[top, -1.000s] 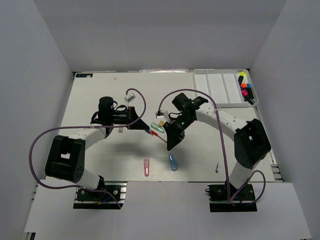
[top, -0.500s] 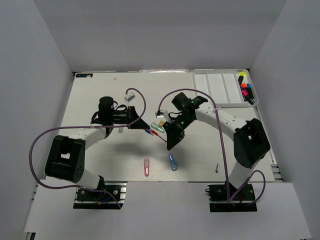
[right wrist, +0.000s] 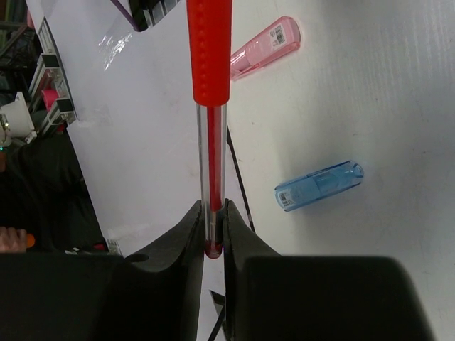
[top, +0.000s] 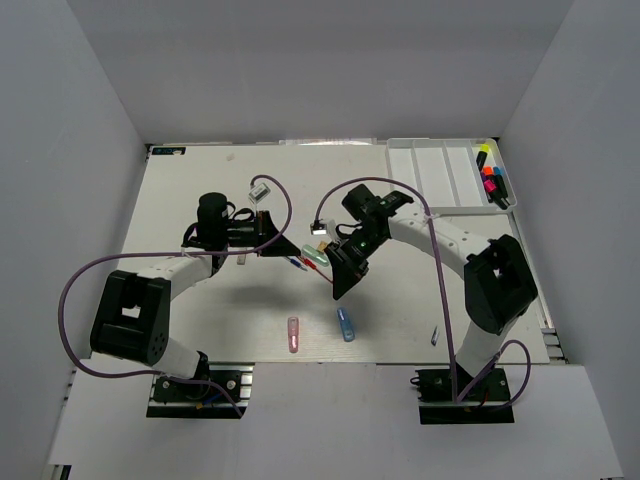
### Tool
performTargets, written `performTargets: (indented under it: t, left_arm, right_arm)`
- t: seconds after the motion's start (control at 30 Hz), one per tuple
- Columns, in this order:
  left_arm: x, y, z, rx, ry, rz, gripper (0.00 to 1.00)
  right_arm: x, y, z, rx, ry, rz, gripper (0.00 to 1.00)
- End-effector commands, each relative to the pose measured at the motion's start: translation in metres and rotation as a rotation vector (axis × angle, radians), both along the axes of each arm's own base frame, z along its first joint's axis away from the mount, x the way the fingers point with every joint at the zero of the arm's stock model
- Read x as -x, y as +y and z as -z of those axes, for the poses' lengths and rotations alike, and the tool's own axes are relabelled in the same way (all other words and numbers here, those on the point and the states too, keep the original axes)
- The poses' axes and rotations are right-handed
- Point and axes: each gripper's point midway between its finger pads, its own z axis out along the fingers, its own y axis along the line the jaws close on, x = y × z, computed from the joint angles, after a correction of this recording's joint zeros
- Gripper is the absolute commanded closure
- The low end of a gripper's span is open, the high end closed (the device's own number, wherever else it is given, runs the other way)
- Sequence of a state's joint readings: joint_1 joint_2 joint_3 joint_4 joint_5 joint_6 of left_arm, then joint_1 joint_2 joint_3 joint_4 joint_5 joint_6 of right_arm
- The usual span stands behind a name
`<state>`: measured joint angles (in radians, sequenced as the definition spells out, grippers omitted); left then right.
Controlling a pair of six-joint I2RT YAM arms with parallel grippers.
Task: Sort the stationery into containers
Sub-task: Cap the pen
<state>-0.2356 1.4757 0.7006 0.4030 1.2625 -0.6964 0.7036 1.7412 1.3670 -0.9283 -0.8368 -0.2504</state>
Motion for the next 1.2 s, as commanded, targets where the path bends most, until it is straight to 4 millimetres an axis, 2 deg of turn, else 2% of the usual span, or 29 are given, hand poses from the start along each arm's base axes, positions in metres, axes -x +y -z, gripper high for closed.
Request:
performTargets:
  t: [0.0,0.33,0.47,0.6,0.9,1.17]
  left_arm:
    - [0.058,-0.023,0.005,0.009,0.074,0.226,1.00]
    - [0.061,-0.025,0.007,0.008,0.080,0.237,1.00]
    - [0.060,-0.025,0.007,0.007,0.075,0.233,1.00]
    - [0.056,-0.026,0.005,0.003,0.060,0.225,1.00]
    - [0.042,-0.025,0.002,-0.003,0.047,0.185,1.00]
    - [0.018,-0.016,-0.007,0.003,0.018,0.126,1.00]
  right_arm:
    - [-0.053,0.077,-0.097,-0.508,-0.350,-0.092,1.00]
    - [-0.066,0.083,-0.115,-0.533,-0.402,-0.076,1.00]
    - [-0.065,0.081,-0.114,-0.527,-0.399,-0.075,1.00]
    - [-0.056,0.071,-0.098,-0.487,-0.382,-0.079,1.00]
    - [-0.047,0.041,-0.079,-0.419,-0.358,-0.026,1.00]
    - [-0.032,0.023,-0.065,-0.394,-0.343,-0.015,1.00]
